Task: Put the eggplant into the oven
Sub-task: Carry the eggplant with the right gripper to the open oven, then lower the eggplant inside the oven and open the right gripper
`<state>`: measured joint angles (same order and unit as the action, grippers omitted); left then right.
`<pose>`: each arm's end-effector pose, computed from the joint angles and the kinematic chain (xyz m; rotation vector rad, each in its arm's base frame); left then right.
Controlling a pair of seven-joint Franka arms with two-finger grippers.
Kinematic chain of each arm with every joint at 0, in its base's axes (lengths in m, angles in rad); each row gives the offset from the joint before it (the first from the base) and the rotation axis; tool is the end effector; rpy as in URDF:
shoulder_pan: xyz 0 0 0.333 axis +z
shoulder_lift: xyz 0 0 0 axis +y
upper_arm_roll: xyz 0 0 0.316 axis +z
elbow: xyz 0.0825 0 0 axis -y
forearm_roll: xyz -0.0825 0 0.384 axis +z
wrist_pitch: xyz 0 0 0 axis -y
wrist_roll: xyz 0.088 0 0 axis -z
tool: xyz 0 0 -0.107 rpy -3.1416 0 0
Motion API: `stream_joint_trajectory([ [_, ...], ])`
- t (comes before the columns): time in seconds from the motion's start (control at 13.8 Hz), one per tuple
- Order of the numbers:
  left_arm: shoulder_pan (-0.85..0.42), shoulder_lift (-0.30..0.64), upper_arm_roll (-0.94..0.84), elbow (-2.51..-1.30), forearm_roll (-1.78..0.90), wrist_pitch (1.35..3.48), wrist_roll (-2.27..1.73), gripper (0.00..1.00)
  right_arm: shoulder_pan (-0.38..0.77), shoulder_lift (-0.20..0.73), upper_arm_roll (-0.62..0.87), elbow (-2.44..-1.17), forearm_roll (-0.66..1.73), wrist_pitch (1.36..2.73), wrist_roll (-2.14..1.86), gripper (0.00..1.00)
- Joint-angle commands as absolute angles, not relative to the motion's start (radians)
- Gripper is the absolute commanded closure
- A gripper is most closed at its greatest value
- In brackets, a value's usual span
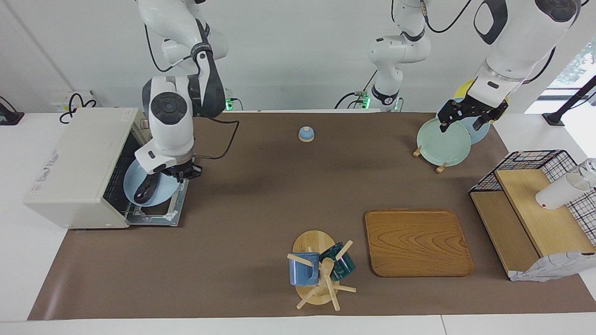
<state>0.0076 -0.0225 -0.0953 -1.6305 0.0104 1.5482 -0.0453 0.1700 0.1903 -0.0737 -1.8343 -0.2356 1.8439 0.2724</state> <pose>0.5416 -0.0471 0.6068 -3.1231 0.0662 0.0921 0.5892 0.0403 0.4149 2.8688 -0.1315 -0.1935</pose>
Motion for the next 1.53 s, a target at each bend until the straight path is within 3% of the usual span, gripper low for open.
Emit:
stream_joint_trajectory([
  [0.0,0.023,-0.028,-0.104,-1.620,0.000,1.525,-0.038,0.00,0.086,0.147,-0.054,-1.904,-0.204,1.859,0.184,1.00],
  [0.29,0.023,-0.028,-0.104,-1.620,0.000,1.525,-0.038,0.00,-0.004,0.140,-0.054,-1.939,-0.181,1.896,0.052,1.00],
  [0.65,0.023,-0.028,-0.104,-1.620,0.000,1.525,-0.038,0.00,-0.031,0.110,-0.054,-2.025,-0.130,1.951,0.038,1.00],
  [0.8,0.023,-0.028,-0.104,-1.620,0.000,1.525,-0.038,0.00,-0.031,0.110,-0.054,-2.023,-0.129,1.951,0.028,0.80],
  [1.02,0.023,-0.028,-0.104,-1.620,0.000,1.525,-0.038,0.00,-0.022,0.095,-0.049,-1.991,-0.121,1.919,-0.009,0.65],
  [1.31,0.023,-0.028,-0.104,-1.620,0.000,1.525,-0.038,0.00,0.067,0.078,-0.035,-1.924,-0.052,1.851,0.023,0.66],
  [1.45,0.023,-0.028,-0.104,-1.620,0.000,1.525,-0.038,0.00,0.107,0.074,-0.032,-1.957,-0.051,1.915,0.089,0.83],
])
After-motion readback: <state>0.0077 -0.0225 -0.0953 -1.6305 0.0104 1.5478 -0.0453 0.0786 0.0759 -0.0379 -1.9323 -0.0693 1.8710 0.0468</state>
